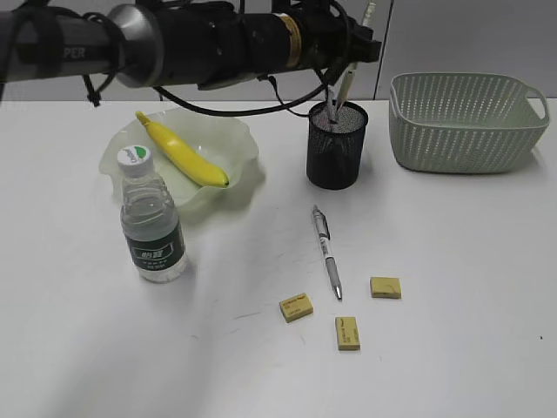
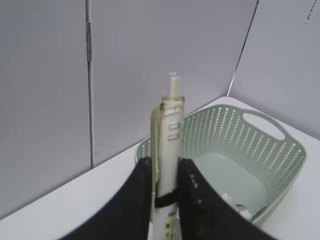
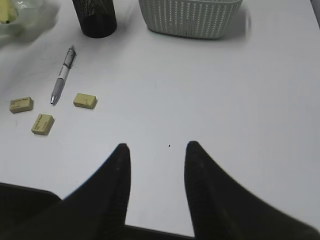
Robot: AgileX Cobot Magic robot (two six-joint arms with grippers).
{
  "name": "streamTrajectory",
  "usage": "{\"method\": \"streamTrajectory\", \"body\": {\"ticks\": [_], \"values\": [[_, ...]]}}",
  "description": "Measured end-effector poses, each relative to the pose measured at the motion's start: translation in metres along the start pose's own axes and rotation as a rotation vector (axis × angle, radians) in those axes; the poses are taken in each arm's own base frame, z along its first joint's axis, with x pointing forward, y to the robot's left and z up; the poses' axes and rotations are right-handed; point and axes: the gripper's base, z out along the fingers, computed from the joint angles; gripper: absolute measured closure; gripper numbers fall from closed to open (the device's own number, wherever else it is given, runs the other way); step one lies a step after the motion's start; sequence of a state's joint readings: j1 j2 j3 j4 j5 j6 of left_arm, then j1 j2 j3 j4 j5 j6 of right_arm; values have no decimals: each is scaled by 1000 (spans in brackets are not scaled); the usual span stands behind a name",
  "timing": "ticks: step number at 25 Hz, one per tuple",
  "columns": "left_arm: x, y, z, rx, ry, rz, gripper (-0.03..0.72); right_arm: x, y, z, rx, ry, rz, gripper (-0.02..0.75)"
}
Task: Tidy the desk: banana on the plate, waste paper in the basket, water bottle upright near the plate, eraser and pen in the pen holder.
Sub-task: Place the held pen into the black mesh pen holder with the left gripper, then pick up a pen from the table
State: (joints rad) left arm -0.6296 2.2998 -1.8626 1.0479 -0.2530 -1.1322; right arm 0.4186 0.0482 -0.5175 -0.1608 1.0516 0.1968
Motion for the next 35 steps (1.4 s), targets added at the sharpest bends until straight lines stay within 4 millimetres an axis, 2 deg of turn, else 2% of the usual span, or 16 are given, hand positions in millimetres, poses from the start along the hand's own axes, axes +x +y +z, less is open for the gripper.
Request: {"method": "streamTrajectory", "body": {"ticks": [8, 14, 18, 21, 24, 28, 32, 34, 35], "values": [[21, 5, 12, 0, 30, 11, 573, 0, 0, 0, 0, 0, 0, 439], [21, 5, 12, -2, 33, 19, 408, 0, 0, 0, 0, 0, 0, 439], [21, 5, 12, -8, 34, 21, 370, 0, 0, 0, 0, 0, 0, 440], [7, 5, 5, -42, 25, -9, 367, 0, 0, 0, 0, 0, 0, 449], [-26, -2, -14, -51, -25, -16, 383, 0, 0, 0, 0, 0, 0, 456], [-72, -16, -55, -68, -81, 30, 433, 0, 0, 0, 0, 0, 0, 461], [-73, -25, -105, -221, 26, 135, 448, 0, 0, 0, 0, -1, 0, 462], [-58, -25, -136, -310, 110, 143, 449, 0, 0, 0, 0, -1, 0, 462], [-57, -25, -156, -348, 129, 146, 449, 0, 0, 0, 0, -1, 0, 462]]}}
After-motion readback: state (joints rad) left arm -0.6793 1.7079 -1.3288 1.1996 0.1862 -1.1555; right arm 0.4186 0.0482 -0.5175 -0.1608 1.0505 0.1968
